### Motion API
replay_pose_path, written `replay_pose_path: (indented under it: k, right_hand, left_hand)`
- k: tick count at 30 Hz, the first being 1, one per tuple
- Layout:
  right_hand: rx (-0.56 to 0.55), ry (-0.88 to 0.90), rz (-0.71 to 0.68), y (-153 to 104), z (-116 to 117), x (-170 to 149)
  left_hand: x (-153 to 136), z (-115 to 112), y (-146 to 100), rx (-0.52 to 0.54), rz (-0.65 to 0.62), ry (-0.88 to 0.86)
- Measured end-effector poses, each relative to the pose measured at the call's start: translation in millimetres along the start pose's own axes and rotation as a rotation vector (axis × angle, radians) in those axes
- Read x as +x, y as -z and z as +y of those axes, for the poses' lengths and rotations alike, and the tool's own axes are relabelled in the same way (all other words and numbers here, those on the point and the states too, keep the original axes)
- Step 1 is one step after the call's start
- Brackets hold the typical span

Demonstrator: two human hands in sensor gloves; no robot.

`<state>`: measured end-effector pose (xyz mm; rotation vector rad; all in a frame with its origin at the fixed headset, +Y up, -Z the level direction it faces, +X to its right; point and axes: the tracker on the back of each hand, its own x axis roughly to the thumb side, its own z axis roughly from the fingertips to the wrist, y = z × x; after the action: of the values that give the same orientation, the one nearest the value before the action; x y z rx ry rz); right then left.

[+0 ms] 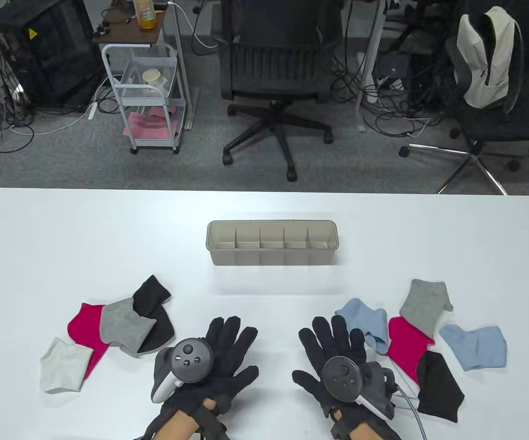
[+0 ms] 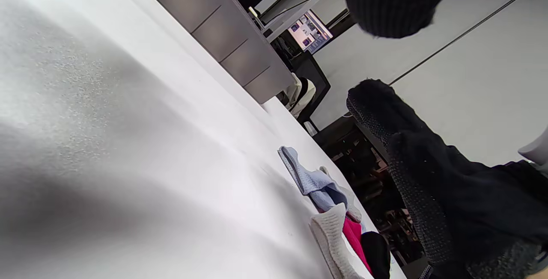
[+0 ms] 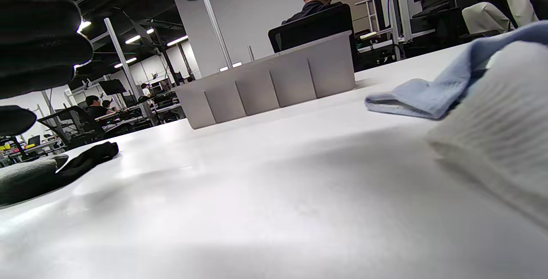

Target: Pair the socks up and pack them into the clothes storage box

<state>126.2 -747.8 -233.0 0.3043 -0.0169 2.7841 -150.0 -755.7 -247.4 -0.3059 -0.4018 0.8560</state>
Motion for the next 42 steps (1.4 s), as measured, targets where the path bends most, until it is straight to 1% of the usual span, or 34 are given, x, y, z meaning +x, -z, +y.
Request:
replay_pose_path:
  k: [14, 24, 31, 35, 38, 42]
  right_hand:
    - [-0.007, 0.009, -0.016, 0, 0, 1]
    - [-0.002, -0.011, -0.026, -1, 3, 4]
    - [-0.029, -0.017, -0.035, -1, -2, 6]
    - [-0.041, -0.029, -0.021, 4, -12, 3]
    - [-0.068, -0.009, 0.009, 9, -30, -3]
    - [-0.116, -0.042, 0.038, 18, -62, -13]
  left_hand:
    - [-1, 1, 0, 0.002, 0.019, 0.001]
    - [0, 3, -1, 0.009, 0.007, -0.007]
    - [2, 3, 0, 0.015, 0.003, 0.012]
    - [3, 2, 0, 0.013, -0.006, 0.016]
    - [3, 2, -1, 0.016, -0.009, 0.016]
    - [3, 2, 0, 0.017, -0.013, 0.010]
